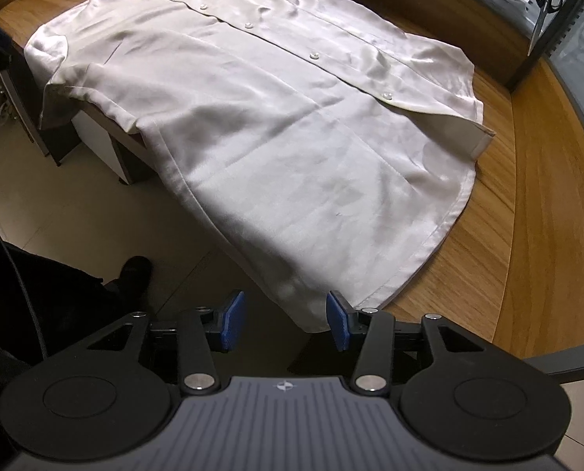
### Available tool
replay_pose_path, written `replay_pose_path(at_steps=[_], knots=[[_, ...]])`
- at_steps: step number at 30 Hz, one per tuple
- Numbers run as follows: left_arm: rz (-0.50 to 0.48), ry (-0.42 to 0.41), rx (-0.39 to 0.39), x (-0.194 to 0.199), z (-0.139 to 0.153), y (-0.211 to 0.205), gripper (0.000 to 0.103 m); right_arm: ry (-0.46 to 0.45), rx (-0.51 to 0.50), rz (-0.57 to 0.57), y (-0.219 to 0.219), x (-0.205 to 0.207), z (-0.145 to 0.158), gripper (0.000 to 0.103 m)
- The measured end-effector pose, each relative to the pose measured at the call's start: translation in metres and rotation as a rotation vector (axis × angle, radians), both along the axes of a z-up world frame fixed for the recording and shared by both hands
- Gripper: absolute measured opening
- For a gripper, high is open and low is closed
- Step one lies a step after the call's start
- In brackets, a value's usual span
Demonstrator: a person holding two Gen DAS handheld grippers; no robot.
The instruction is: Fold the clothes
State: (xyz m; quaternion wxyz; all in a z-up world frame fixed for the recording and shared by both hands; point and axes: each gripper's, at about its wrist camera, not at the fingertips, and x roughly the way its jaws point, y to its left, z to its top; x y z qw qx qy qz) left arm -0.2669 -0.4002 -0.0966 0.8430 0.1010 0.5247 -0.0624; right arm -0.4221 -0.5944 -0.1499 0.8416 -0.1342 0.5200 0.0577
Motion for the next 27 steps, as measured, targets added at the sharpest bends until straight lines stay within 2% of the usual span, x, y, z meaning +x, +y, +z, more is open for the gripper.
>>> replay_pose_path(at_steps=[3,6,9,11,14,18,24,27], knots=[[0.083,-0.009,0.035,0.001,-0.006,0.025,0.045,0.000,0.000,-0.010,-0.001,0.002,0.001,0.053],[0.173,-0.023,0.037,0.006,-0.014,0.054,0.046,0.003,-0.003,-0.017,-0.001,0.001,0.000,0.053],[0.229,-0.035,0.052,0.011,-0.024,0.076,0.046,0.009,-0.058,0.042,0.010,-0.002,-0.004,0.053],[0.244,-0.041,0.073,0.016,-0.030,0.086,0.046,0.014,-0.089,0.077,0.018,-0.003,-0.008,0.053],[0.269,-0.061,0.064,0.025,-0.031,0.097,0.050,0.015,-0.130,0.114,0.026,-0.001,-0.012,0.053],[0.288,-0.070,0.038,0.036,-0.033,0.106,0.051,0.004,-0.181,0.201,0.045,0.006,-0.017,0.053],[0.285,-0.062,-0.011,0.049,-0.037,0.113,0.051,-0.048,-0.165,0.321,0.086,0.026,-0.015,0.053],[0.284,-0.034,0.001,0.057,-0.043,0.115,0.051,-0.067,-0.159,0.357,0.103,0.039,-0.016,0.049]])
